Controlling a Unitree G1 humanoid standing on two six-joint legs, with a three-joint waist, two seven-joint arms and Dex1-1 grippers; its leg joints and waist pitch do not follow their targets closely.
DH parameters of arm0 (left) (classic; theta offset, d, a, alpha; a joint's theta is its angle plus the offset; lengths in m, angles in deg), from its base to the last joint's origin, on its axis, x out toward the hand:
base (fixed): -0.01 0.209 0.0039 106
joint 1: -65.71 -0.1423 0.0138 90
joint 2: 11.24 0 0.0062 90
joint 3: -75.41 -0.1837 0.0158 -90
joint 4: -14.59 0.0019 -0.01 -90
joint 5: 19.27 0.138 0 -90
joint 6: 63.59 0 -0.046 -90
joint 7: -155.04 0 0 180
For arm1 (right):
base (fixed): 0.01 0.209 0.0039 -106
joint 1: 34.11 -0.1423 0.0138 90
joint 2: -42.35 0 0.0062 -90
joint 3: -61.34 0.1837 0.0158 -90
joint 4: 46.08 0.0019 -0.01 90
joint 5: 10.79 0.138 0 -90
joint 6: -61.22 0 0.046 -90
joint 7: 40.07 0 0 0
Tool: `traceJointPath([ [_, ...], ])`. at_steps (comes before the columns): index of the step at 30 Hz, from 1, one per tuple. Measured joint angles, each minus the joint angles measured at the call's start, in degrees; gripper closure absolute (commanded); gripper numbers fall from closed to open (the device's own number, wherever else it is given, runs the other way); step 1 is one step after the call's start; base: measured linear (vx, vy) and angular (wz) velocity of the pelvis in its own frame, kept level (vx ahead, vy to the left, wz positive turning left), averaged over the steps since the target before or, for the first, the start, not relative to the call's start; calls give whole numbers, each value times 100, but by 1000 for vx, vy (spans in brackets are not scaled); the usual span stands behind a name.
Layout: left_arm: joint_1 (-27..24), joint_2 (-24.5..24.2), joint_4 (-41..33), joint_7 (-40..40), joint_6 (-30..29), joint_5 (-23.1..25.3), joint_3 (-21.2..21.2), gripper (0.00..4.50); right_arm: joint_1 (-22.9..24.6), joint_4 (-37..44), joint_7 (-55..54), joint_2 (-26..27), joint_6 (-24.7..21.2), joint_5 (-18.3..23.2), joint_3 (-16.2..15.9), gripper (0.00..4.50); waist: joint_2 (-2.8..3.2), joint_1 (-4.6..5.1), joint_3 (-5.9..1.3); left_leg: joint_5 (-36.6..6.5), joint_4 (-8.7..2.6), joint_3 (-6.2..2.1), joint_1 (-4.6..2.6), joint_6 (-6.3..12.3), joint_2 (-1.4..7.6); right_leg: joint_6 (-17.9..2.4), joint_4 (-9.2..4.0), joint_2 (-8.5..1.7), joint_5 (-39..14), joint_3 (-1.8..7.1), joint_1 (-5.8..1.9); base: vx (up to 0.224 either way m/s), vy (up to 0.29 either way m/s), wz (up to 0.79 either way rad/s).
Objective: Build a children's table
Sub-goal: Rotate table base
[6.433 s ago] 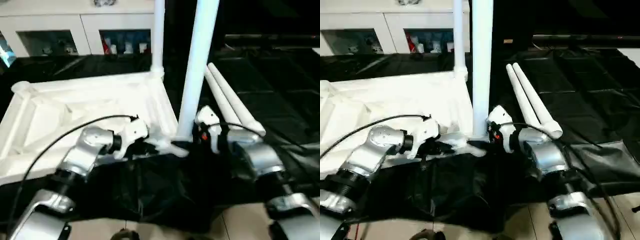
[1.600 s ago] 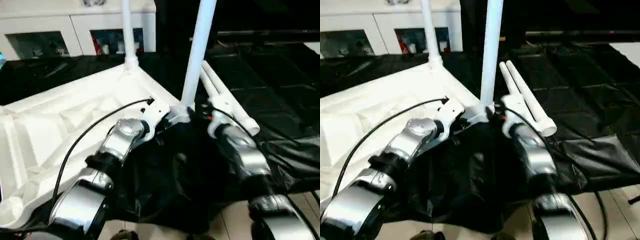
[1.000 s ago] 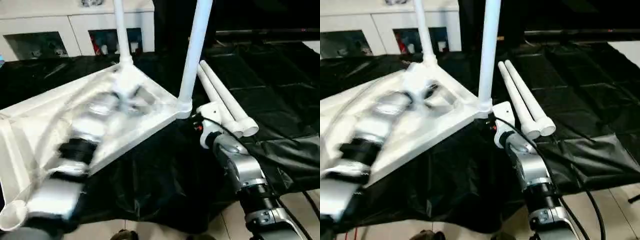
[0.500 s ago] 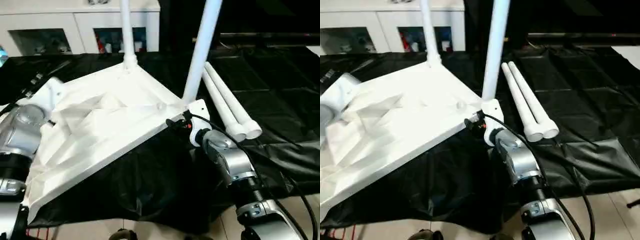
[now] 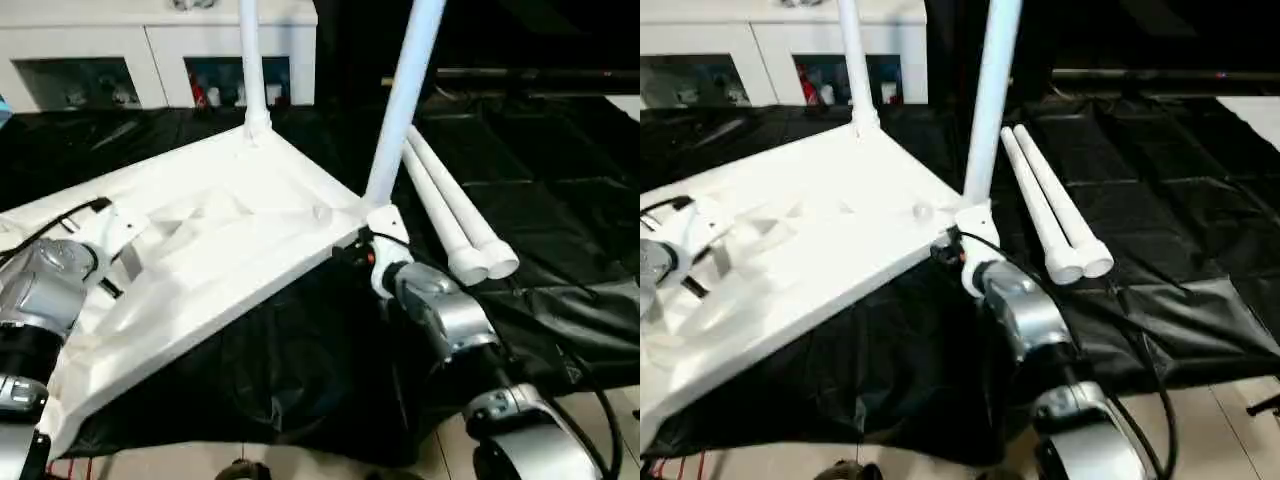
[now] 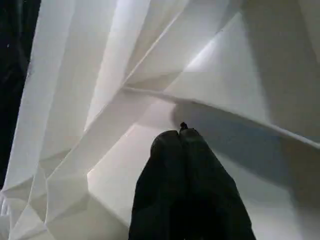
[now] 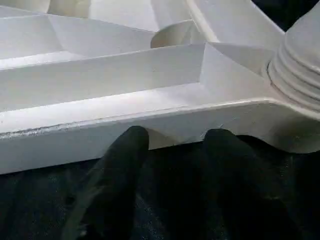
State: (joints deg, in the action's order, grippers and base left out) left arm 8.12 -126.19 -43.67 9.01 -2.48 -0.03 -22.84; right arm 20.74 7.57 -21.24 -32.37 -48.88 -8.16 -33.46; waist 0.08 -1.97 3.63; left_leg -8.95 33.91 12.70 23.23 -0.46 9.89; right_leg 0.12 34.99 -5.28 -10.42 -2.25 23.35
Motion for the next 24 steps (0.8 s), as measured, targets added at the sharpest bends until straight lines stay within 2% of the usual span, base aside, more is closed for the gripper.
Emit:
traceJointPath([
  [2, -25, -29, -110, 115, -24, -46, -12, 450, -40, -66, -3, 9, 3, 6, 16, 276, 0, 1, 0, 0, 0, 0, -1, 0, 0, -1, 1, 0, 0, 0, 0, 0, 0, 0],
  [5, -167, -107, -518, 704, -150, -185, -135, 450, -253, -464, 36, 50, 82, 8, 52, 294, 1, 6, 0, 0, 0, 0, -5, -1, 1, -3, 4, 0, 2, 0, 0, 0, 0, 0],
  [6, -265, -189, -694, 1003, -177, -264, -182, 450, -359, -677, 61, 64, 168, 8, 58, 318, 1, 9, 1, 1, 0, 0, -8, -1, 2, -3, 5, 0, 2, 0, 0, 0, 0, 0],
  [11, -534, -419, -1342, 1940, -212, -641, -307, 450, -477, -1023, 170, 56, 339, -1, 103, 356, -6, 1, -2, 1, 2, 0, -8, -1, 1, -2, 2, 0, 1, 2, -5, 0, 0, 0],
  [13, -638, -477, -1661, 2365, -224, -848, -412, 450, -507, -1115, 179, 31, 384, -2, 106, 356, -9, 4, -4, 1, 3, 4, -8, -1, -1, -3, 1, -1, 1, 6, -5, 0, 0, 0],
  [21, -846, -341, -2324, 3253, -212, -1400, -660, 450, -666, -1368, 277, 6, 558, -18, 119, 439, -10, 18, -4, 3, 2, 4, -11, -5, 2, -4, 16, 0, 2, 3, -1, 0, 0, 0],
  [24, -838, -183, -2442, 3520, -209, -1596, -727, 450, -756, -1480, 282, -5, 633, -53, 179, 446, -10, 36, -4, 3, 2, 7, -11, -5, 3, -4, 15, 0, 2, 4, 0, 0, 0, 0],
])
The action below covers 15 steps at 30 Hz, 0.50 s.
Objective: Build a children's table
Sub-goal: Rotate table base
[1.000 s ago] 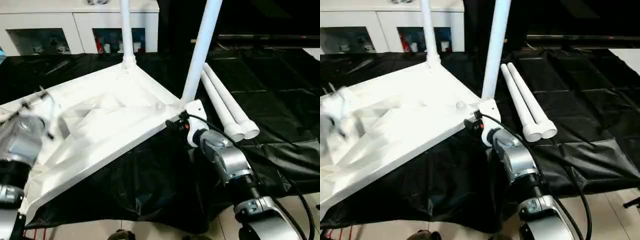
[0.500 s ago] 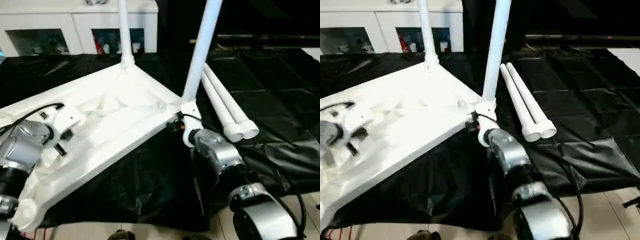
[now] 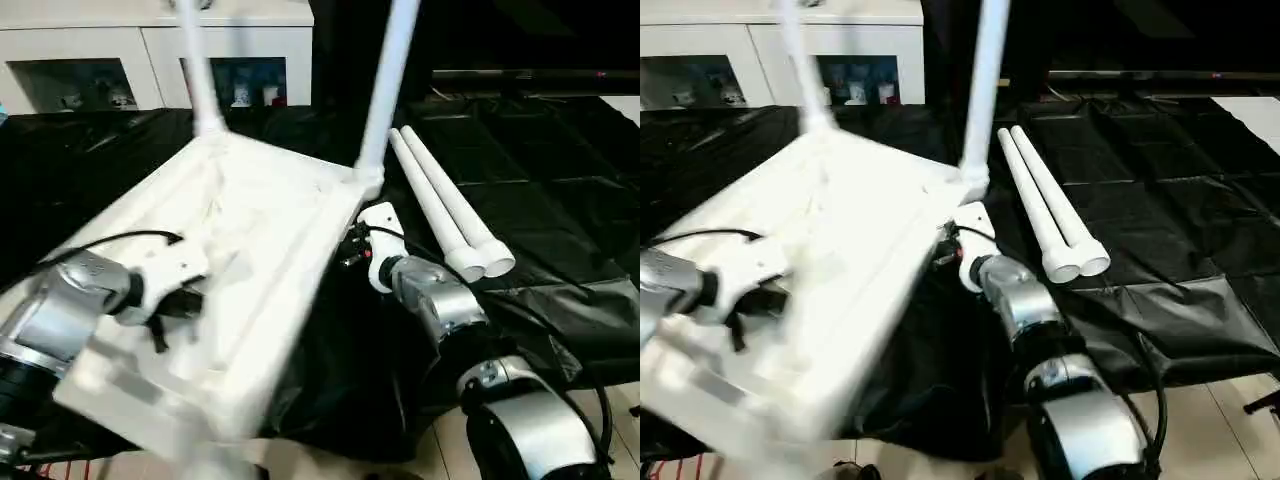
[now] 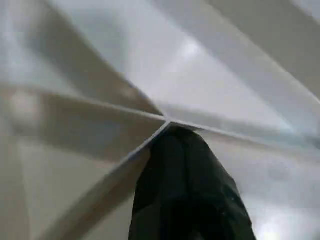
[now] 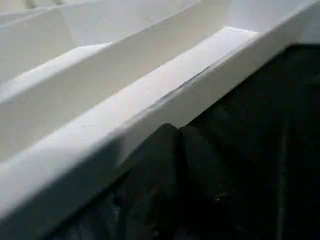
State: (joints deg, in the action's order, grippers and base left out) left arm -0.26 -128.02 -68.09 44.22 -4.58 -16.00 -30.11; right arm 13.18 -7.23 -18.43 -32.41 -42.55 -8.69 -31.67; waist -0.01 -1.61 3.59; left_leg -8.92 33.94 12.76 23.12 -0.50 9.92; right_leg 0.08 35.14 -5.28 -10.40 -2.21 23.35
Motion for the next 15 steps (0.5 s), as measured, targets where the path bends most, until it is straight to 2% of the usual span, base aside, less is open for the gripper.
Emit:
traceJointPath([
  [3, 47, 176, -38, 202, 7, -187, -114, 450, -29, -72, 9, -3, 82, 0, 27, 446, 1, 11, 0, 0, 0, 0, 0, 0, 2, 0, 1, 1, 0, -1, 1, 0, 0, 0],
  [8, 319, 623, 190, 230, 96, -230, -276, 450, -71, -78, 36, -14, 155, -4, 27, 446, 1, 6, 0, 1, 1, 1, 0, -2, 3, -3, 4, 2, 2, -1, 1, 0, 0, 0],
  [11, 477, 838, 464, 119, 259, -224, -300, 450, -139, -104, 66, -18, 202, -7, 31, 446, 1, 9, 1, 2, 2, 0, -1, -2, 3, -4, 6, 2, 3, -3, 1, 0, 0, 0],
  [15, 965, 1190, 1348, -474, 732, 54, -338, 450, -195, -106, 70, -62, 308, -48, 74, 446, 3, -17, 2, 4, 2, -1, -4, -6, 3, -5, 13, 2, 4, -3, -1, 0, 0, 0],
])
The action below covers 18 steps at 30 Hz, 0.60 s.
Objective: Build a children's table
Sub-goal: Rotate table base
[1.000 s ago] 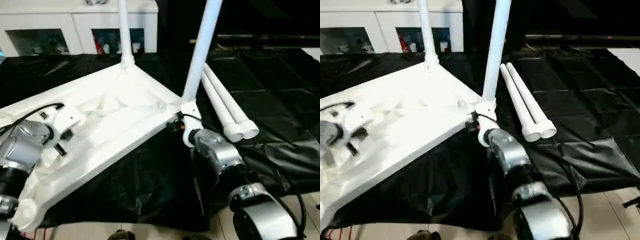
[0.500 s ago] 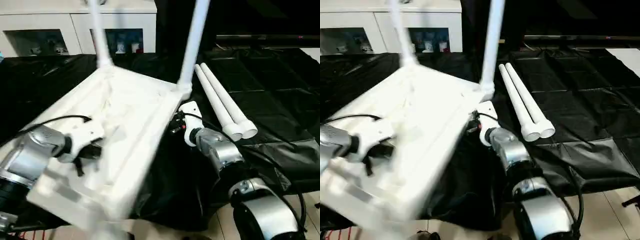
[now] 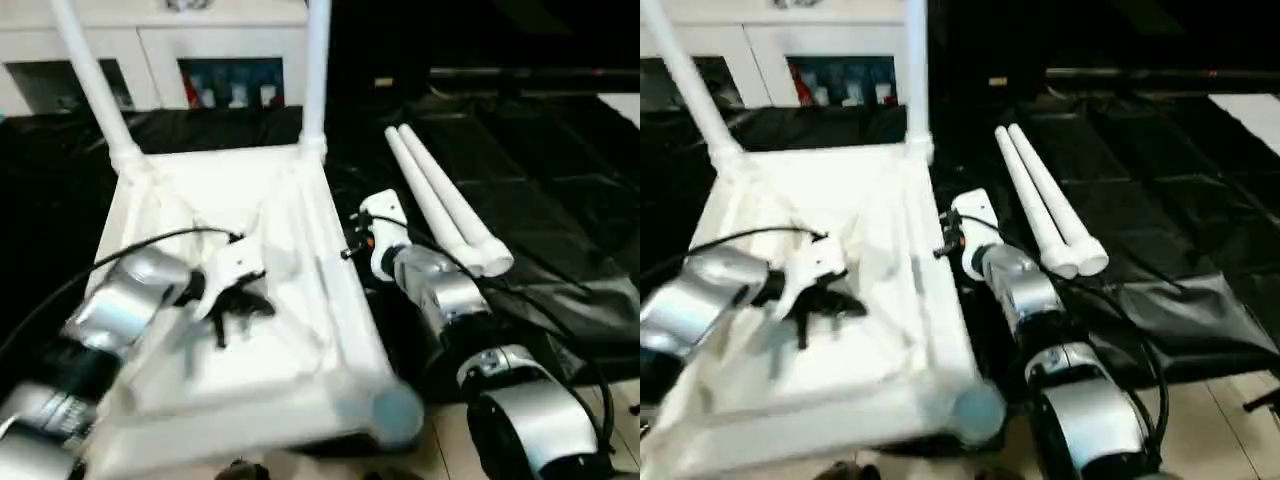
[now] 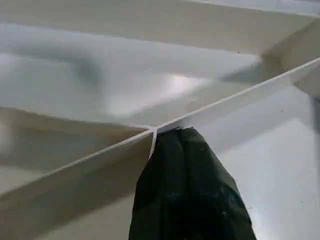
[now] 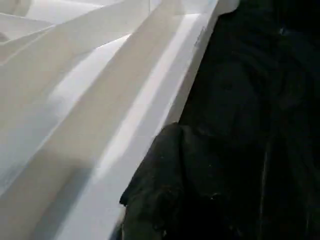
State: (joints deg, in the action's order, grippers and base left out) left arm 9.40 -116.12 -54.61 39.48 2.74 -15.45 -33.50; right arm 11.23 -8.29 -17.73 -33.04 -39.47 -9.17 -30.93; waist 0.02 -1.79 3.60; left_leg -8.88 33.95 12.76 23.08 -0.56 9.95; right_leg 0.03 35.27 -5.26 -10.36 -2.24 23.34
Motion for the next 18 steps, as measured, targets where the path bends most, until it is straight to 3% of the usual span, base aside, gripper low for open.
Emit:
traceJointPath([
  [3, 529, 295, 912, -1203, 350, 342, 14, 450, -4, 175, 249, 97, 7, 31, -82, 446, -3, 11, 1, 4, 3, -7, 1, -5, 3, -1, 2, 3, 15, -4, 0, 0, 0, 0],
  [6, 1002, 370, 1309, -2046, 606, 512, 210, 450, 69, 457, 417, 209, -13, 56, -253, 446, -2, 33, 1, 5, 3, -13, 0, -8, 3, -1, -3, 3, 30, -7, 2, 0, 0, 0],
  [11, 1185, 480, 1925, -2892, 955, 604, 522, 450, 328, 1280, 500, -178, -215, 106, -226, 446, -2, -27, 0, 6, 5, -11, 1, -7, 1, 0, -17, 3, 30, -4, -6, 0, 0, 0],
  [14, 1172, 593, 2260, -3098, 1212, 594, 529, 450, 548, 1879, 606, -359, -382, 109, -198, 446, -3, -43, 1, 6, 7, -11, 14, -4, 1, 1, -30, 3, 28, -7, -5, 0, 0, 0],
  [17, 1084, 590, 2098, -2926, 1361, 494, 547, 450, 782, 2483, 718, -664, -526, 95, -202, 446, -3, -54, 1, 1, 8, -7, 19, 4, 1, 2, -35, 2, 28, -7, -2, 0, 0, 0],
  [18, 918, 566, 1745, -2633, 1358, 333, 606, 450, 957, 2862, 783, -817, -668, 89, -217, 446, -3, -61, 1, -2, 8, -7, 17, 7, 1, 4, -36, 2, 25, -7, -3, 0, 0, 0],
])
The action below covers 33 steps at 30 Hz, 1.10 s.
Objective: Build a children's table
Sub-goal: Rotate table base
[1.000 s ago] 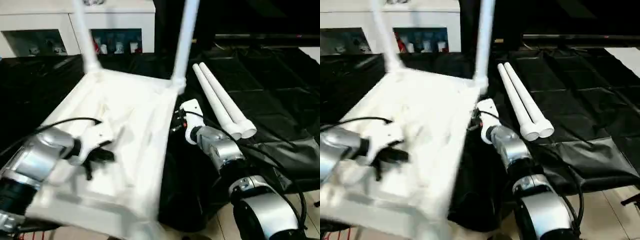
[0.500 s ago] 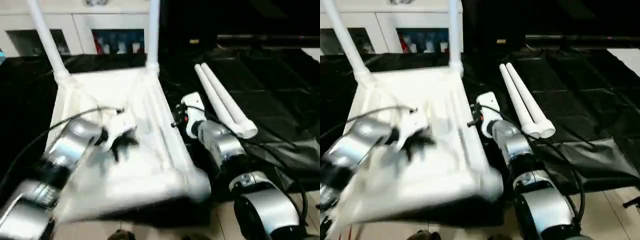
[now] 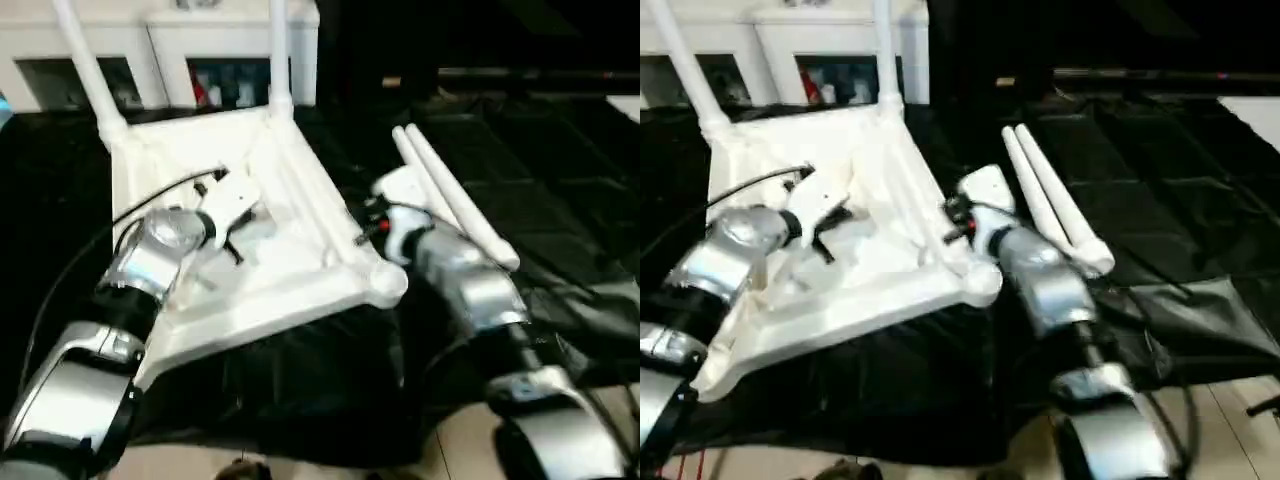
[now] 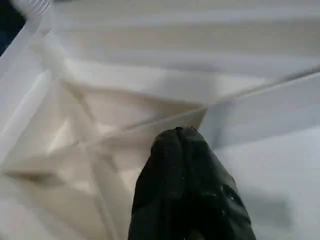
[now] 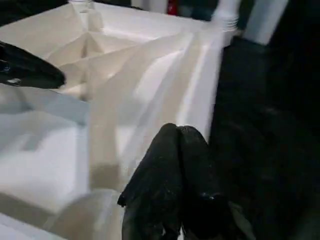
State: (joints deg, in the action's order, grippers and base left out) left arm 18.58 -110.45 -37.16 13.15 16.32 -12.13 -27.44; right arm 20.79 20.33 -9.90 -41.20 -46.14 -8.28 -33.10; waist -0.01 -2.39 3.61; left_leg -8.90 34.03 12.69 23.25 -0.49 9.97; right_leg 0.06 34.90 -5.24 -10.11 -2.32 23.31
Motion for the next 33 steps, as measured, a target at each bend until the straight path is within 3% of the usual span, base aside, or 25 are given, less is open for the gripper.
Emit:
traceJointPath([
  [5, -878, -35, -1721, 1579, -391, -1140, 5, 450, 585, 1120, 142, -632, -1055, -31, 18, 446, 0, -41, 0, 0, 0, 3, -9, 0, 1, 2, 9, -1, -3, 2, -1, 0, 0, 0],
  [7, -1217, -169, -2594, 2245, -834, -1679, -298, 450, 874, 1607, 391, -840, -1385, 105, 20, 446, 2, -46, 0, 0, 0, 3, -22, -1, 2, 3, 16, -1, -4, 5, -6, 0, 0, 0],
  [9, -1293, -180, -2899, 2561, -1043, -1865, -553, 450, 960, 1810, 603, -977, -1456, 171, -3, 446, 5, -25, 2, 0, -1, 3, -25, -2, 2, 10, 19, -1, -7, 4, -3, 0, 0, 0],
  [17, -1058, -65, -2114, 2206, -689, -684, -996, 450, 1268, 2679, 1355, -1715, -1877, 388, -263, 446, 16, 57, 0, 0, 2, -16, -38, -2, -2, 51, 1, 0, -31, 1, -12, -8, 0, 0],
  [22, -897, -377, -1982, 1640, -872, -502, -1060, 450, 1340, 2979, 1347, -1797, -2176, 415, -269, 446, 25, 159, 2, -1, 25, -97, -55, -3, -18, 53, -13, 0, -32, -44, -5, 0, 0, 0],
  [25, -880, -453, -1822, 1524, -825, -350, -973, 450, 1431, 3022, 1323, -1812, -2270, 432, -260, 446, 60, 235, 17, -2, 23, -180, -63, -5, -9, 53, -107, -4, -33, -152, -39, 0, 0, 0],
  [27, -897, -466, -1771, 1576, -782, -310, -850, 450, 1445, 3037, 1253, -1804, -2335, 468, -260, 446, 125, 300, 47, -3, 22, -275, -60, -7, -14, 53, -200, -6, -33, -242, -73, -42, 39, -22],
  [30, -1162, -611, -2235, 1910, -841, -667, -604, 450, 1465, 3052, 1113, -1706, -2463, 522, -137, 446, 181, 374, 84, -12, 12, -336, -76, -22, -8, 42, -270, -14, -39, -341, -119, -15, 15, -8],
  [32, -1301, -604, -2622, 1998, -880, -971, -491, 450, 1461, 3053, 957, -1578, -2518, 577, 18, 446, 185, 365, 106, -12, -26, -290, -127, -22, -9, -83, -167, -19, -124, -324, -123, -35, -6, -1],
  [33, -1332, -543, -2817, 1952, -914, -1115, -406, 450, 1459, 3056, 850, -1489, -2575, 610, 106, 446, 157, 293, 114, -10, -91, -195, -177, -25, -13, -192, 40, -23, -281, -288, -103, -62, -64, 9],
])
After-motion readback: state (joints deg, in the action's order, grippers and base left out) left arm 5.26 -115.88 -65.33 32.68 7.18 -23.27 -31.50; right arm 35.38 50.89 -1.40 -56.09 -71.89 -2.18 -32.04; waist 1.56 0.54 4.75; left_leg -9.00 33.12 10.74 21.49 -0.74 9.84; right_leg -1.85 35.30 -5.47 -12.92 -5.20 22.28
